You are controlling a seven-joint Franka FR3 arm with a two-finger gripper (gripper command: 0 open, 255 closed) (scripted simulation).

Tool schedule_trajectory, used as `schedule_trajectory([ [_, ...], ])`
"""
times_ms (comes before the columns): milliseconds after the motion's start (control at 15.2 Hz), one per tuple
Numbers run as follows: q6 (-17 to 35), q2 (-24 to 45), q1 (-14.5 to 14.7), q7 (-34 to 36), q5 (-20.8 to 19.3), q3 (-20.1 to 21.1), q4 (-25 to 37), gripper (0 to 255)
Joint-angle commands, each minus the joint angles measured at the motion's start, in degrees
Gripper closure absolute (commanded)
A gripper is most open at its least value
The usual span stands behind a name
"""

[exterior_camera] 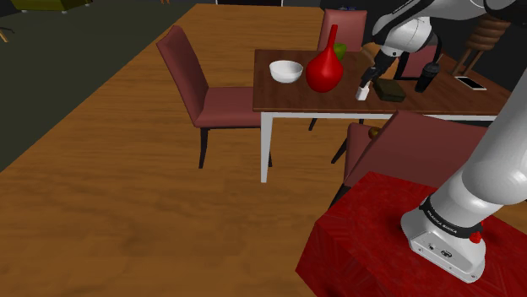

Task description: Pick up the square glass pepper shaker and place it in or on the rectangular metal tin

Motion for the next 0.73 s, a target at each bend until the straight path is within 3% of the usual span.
schedule_trajectory([
  [0, 0.0, 0.0, 0.0, 0.0, 0.0, 0.0, 0.0, 0],
  [66, 0.0, 0.0, 0.0, 0.0, 0.0, 0.0, 0.0, 255],
  [660, 0.0, 0.0, 0.0, 0.0, 0.0, 0.0, 0.0, 255],
])
